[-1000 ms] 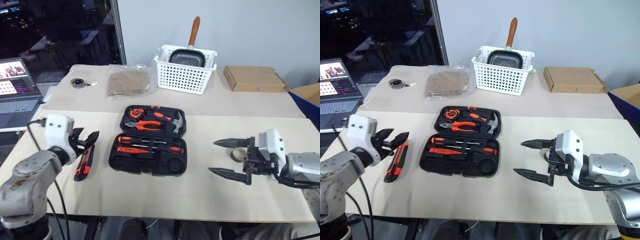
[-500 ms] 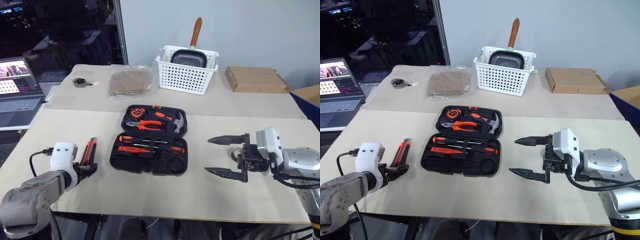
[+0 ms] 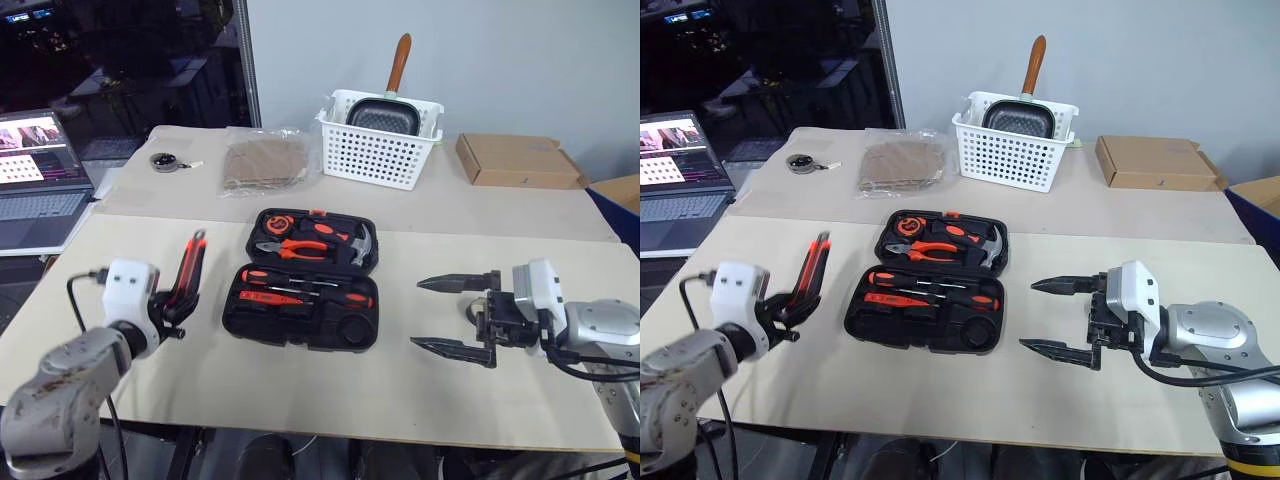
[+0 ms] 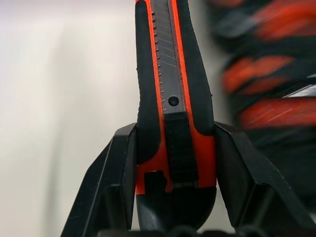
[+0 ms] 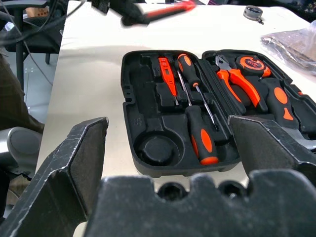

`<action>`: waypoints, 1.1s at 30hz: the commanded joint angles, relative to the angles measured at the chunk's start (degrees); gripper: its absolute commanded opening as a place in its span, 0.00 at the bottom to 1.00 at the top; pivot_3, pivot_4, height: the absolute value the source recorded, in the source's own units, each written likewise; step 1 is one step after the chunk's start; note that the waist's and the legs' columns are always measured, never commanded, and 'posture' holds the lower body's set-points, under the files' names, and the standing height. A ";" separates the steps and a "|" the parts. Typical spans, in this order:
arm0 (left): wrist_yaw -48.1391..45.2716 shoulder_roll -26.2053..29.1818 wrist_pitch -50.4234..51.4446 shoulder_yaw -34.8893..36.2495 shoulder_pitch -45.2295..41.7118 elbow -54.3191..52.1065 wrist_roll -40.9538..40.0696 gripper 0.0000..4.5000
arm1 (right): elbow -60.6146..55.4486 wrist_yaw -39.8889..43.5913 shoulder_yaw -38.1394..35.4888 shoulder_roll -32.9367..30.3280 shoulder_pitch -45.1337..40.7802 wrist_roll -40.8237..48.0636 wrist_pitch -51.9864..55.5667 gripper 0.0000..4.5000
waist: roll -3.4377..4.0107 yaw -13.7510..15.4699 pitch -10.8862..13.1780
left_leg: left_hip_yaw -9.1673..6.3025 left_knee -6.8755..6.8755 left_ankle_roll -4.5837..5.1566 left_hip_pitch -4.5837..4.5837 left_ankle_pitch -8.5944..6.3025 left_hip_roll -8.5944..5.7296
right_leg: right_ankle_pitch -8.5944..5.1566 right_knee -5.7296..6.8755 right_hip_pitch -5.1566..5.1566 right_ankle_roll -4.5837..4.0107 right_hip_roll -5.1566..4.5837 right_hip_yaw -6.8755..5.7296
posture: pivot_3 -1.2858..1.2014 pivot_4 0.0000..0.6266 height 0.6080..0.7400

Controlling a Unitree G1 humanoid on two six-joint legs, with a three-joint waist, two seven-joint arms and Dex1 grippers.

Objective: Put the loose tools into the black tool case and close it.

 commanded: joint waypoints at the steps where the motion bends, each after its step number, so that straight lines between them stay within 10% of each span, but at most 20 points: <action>1: -23.29 11.67 -18.58 -13.45 -7.46 10.76 3.43 0.39 | -2.99 -1.13 -3.12 -0.75 1.15 0.92 -0.26 1.00 | 0.18 0.00 -0.01 | 0.09 -0.07 0.00 0.03 0.00 0.00 | -0.02 0.00 -0.02 -0.02 0.09 -0.08 | 0.52 0.24 1.00; 9: -43.80 12.60 -44.89 -35.45 -24.13 32.86 16.21 0.39 | -7.43 -3.35 -6.87 -1.28 6.45 1.70 0.93 1.00 | 0.36 -0.61 0.04 | 0.25 -0.15 0.25 -0.22 -0.13 -0.05 | 0.07 -0.55 -0.05 0.34 0.51 0.19 | 0.52 0.24 1.00; 28: -47.59 7.69 -56.97 -42.69 -28.43 41.53 26.13 0.39 | -10.61 -5.83 -8.38 -1.53 10.25 2.22 1.49 1.00 | 0.29 -0.41 0.08 | 0.22 0.12 0.38 -0.14 -0.23 0.00 | 0.02 -0.42 0.07 0.46 0.65 0.22 | 0.52 0.24 1.00; 33: -46.86 7.77 -55.91 -40.91 -27.96 42.35 25.21 0.83 | -10.63 -5.78 -8.28 -1.58 10.21 2.29 1.57 1.00 | 0.30 -0.70 0.07 | 0.22 0.12 0.38 -0.15 -0.23 0.02 | 0.02 -0.42 0.06 0.45 0.67 0.23 | 0.52 0.24 1.00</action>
